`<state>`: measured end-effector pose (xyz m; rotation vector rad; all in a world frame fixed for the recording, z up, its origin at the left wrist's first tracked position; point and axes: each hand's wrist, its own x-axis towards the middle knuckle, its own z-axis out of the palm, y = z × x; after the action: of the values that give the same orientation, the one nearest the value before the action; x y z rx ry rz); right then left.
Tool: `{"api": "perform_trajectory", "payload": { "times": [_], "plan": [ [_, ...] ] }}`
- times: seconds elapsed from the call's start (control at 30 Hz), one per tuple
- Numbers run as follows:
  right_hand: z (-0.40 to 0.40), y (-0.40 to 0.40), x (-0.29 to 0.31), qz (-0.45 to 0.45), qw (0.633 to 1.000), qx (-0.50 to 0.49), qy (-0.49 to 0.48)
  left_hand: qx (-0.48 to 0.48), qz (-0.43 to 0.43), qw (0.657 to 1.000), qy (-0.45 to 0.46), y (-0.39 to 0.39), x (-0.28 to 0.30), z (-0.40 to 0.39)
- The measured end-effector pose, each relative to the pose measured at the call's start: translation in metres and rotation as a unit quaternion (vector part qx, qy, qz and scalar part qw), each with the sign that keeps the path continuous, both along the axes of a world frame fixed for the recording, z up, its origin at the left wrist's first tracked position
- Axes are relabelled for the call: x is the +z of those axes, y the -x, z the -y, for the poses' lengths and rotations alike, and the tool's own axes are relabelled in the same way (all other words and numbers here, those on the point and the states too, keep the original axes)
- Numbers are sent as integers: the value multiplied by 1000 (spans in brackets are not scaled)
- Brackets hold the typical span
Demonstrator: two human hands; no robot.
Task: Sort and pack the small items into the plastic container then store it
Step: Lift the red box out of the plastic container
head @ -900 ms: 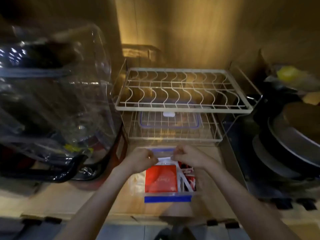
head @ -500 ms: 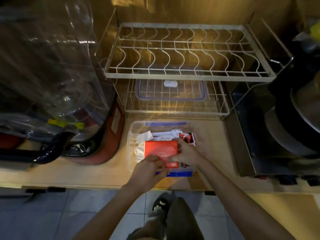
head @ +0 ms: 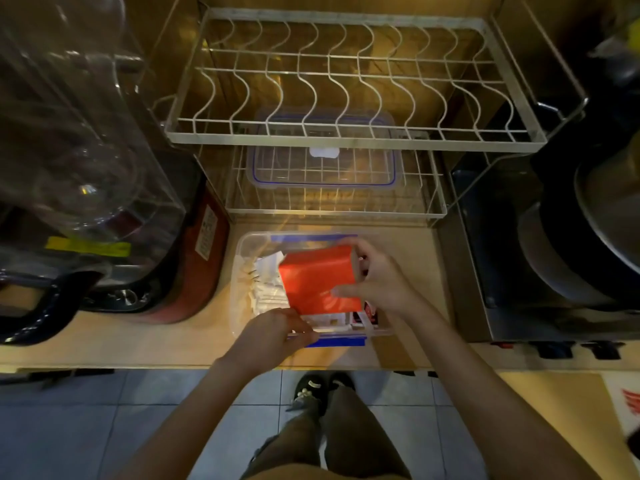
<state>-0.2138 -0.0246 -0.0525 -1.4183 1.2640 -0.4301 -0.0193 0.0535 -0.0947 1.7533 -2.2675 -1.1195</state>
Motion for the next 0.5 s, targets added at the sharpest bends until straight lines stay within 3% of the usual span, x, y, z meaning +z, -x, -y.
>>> {"api": "perform_trajectory", "payload": {
  "times": [0.17,0.23,0.37,0.5],
  "plan": [
    [-5,36,24,138,967,-209,-35,-60,110,992,-16,29,8,6],
    [-10,46,19,192,927,-311,-80,-69,96,993,-12,47,7,7],
    [-18,63,1,307,812,-454,-199,-57,84,994,40,64,-5,8],
    [-20,67,-24,296,748,-522,-284,-40,85,994,51,57,-12,7]
  ]
}}
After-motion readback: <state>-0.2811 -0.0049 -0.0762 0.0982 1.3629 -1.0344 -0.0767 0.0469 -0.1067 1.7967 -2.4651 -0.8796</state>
